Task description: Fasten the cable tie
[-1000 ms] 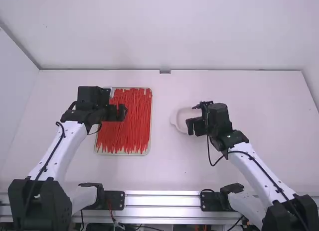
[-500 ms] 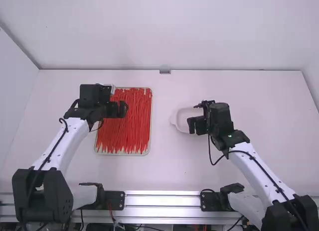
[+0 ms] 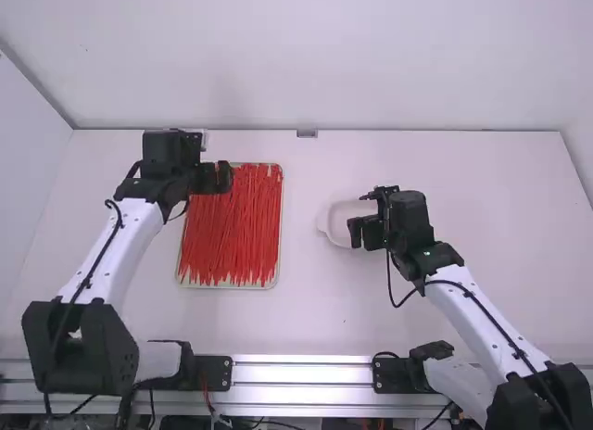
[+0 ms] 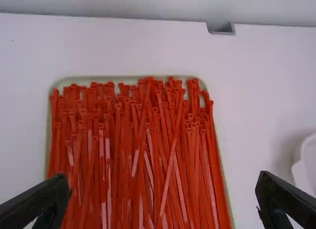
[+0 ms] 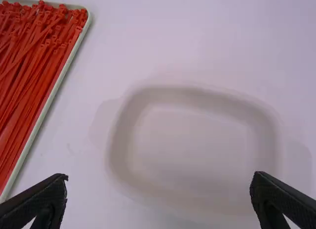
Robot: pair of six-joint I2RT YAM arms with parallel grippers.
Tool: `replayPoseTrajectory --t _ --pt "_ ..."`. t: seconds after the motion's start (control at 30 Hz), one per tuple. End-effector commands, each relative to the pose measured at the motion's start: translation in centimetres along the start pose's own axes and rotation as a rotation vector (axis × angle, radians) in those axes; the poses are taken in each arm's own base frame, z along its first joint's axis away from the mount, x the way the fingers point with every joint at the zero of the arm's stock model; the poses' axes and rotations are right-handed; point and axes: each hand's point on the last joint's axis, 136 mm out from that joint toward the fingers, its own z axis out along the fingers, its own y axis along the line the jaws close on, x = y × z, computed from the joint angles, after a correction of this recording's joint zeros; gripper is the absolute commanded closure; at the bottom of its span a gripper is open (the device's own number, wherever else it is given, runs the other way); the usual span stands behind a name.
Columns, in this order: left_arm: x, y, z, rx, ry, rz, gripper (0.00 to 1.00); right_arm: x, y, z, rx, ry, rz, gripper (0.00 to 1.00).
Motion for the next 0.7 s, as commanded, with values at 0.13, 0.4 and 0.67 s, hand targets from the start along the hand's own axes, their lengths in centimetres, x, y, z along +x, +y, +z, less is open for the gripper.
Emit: replayPoseTrajectory --t 0.13,0.4,0.67 --pt "-2.4 1.8 2.0 -0.069 0.036 -0.014 0.01 -1.1 0.2 -0.3 -0.002 -0.013 -0.006 0.01" --pt "-3.7 2.6 5.3 -0.081 0.069 -0.021 0.01 -1.1 0.2 -0.3 -0.002 -0.014 -0.007 0.01" --pt "-4.7 2.2 8.7 -0.067 0.053 0.044 0.01 -1.5 0.2 -0.3 -0.003 -0.030 -0.008 0.01"
